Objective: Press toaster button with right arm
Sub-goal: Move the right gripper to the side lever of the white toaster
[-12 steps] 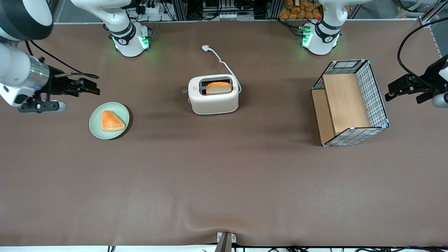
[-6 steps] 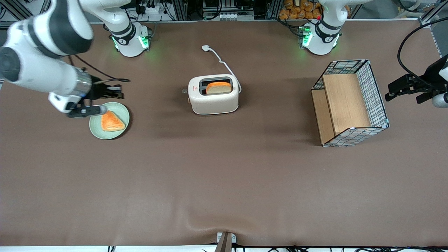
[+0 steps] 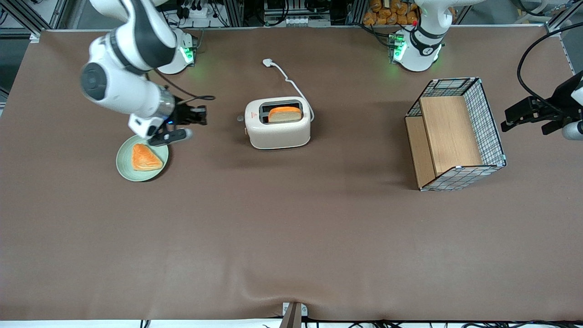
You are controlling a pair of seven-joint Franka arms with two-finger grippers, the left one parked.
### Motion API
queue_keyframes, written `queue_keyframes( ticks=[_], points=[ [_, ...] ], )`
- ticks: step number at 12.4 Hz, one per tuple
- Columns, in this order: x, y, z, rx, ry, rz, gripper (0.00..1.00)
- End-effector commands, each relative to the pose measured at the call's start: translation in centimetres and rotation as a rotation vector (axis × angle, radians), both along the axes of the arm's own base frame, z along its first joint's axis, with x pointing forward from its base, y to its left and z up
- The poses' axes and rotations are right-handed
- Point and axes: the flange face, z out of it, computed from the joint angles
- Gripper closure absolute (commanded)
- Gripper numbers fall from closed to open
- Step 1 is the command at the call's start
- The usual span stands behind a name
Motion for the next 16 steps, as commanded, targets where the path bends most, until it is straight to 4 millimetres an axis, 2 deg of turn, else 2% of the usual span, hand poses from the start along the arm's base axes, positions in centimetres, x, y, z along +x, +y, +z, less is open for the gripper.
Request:
queue_keyframes(
  ticks=[1, 4, 6, 8, 9, 12, 16],
  points=[
    [-2.6, 1.3, -1.5, 0.001, -0.005, -0.020, 1.00],
    [-3.2, 2.5, -3.9, -0.014, 0.036, -0.003, 1.00],
    [-3.2, 2.8, -4.6, -0.002, 0.054, -0.017, 1.00],
    [-3.7, 4.8, -6.1, 0.016, 0.042, -0.019, 1.00],
    [-3.5, 4.9, -6.5, 0.018, 0.038, -0.029, 1.00],
    [-4.0, 5.8, -7.6, 0.012, 0.037, -0.017, 1.00],
    [-4.4, 6.0, -8.0, 0.012, 0.040, -0.016, 1.00]
  ],
)
